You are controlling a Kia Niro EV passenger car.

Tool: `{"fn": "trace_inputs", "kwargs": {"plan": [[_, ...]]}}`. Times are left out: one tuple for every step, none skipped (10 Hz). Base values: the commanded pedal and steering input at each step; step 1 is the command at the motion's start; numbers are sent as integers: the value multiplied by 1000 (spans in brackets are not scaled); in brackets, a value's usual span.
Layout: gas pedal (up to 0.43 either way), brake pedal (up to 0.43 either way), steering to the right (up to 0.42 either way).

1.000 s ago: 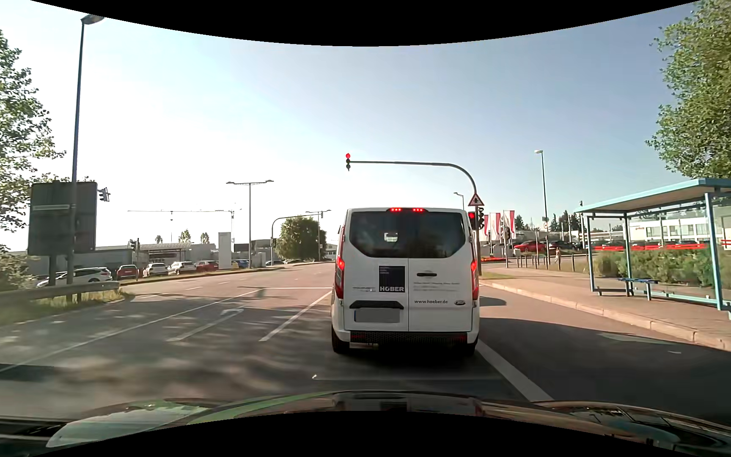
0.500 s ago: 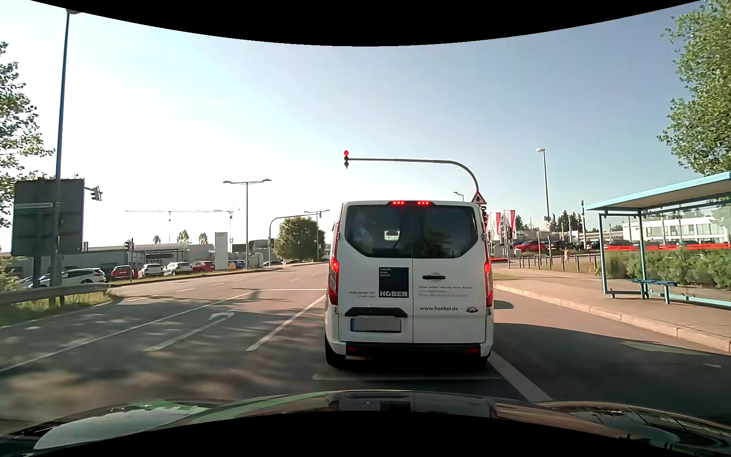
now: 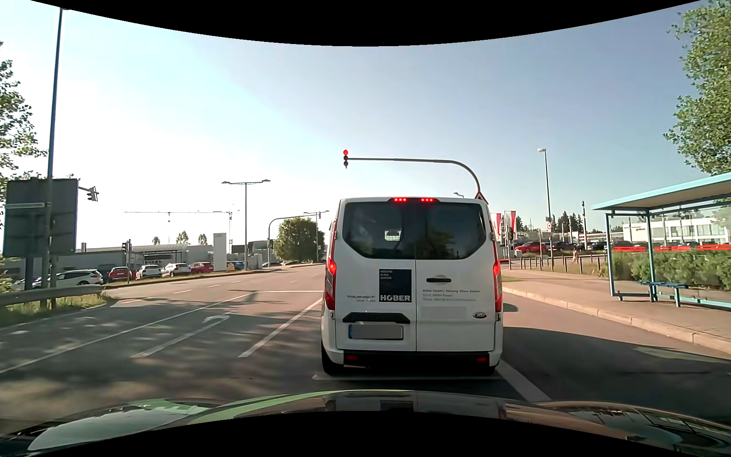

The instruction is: Follow the waypoints while adhering to traffic rules and regulations

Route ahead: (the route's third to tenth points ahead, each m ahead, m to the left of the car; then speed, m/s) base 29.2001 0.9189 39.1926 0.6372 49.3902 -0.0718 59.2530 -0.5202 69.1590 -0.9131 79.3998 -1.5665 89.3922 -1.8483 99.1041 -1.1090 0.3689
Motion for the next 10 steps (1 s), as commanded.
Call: {"fn": "trace_inputs", "kwargs": {"plan": [[0,159,8],[0,159,8],[0,159,8],[0,159,8],[0,152,8],[0,146,8],[0,152,8],[0,146,8],[0,152,8],[0,159,8]]}}
